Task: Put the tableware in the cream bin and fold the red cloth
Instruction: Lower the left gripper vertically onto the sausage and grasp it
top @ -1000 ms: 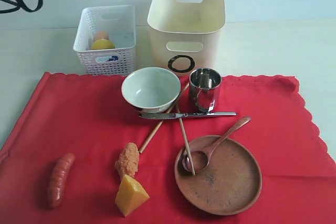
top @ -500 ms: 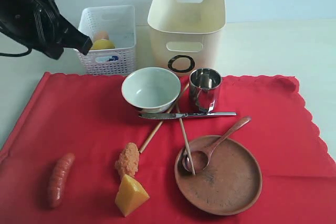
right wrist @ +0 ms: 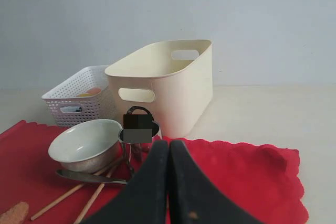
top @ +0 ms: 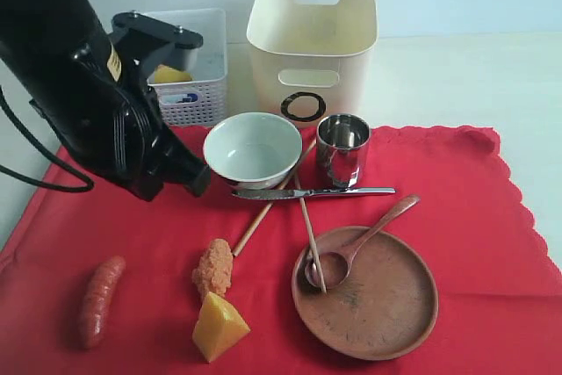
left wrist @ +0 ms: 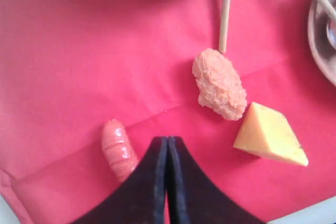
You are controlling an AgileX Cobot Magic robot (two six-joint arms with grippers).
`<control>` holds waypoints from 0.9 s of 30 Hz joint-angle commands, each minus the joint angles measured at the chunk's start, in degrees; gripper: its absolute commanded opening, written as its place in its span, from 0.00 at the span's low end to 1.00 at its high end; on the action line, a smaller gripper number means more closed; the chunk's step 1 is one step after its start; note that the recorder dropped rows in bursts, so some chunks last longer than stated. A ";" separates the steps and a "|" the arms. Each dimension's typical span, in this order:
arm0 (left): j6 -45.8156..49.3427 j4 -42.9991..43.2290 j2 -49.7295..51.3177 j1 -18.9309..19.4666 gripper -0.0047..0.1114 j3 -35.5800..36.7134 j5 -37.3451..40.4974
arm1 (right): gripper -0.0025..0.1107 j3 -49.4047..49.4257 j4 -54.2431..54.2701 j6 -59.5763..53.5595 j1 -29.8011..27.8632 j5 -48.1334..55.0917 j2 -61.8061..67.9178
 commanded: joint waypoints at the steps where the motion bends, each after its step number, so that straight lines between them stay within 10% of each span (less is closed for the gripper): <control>1: -0.62 2.57 -0.66 -0.42 0.07 3.01 2.25 | 0.02 0.24 -0.17 0.08 0.12 -0.14 -0.43; 9: -7.14 4.31 -0.58 -0.42 0.58 10.35 1.07 | 0.02 0.24 -0.17 0.08 0.12 -0.14 -0.43; 27: -15.41 11.68 17.37 -0.29 0.56 13.16 -6.06 | 0.02 0.24 -0.17 0.08 0.12 -0.14 -0.43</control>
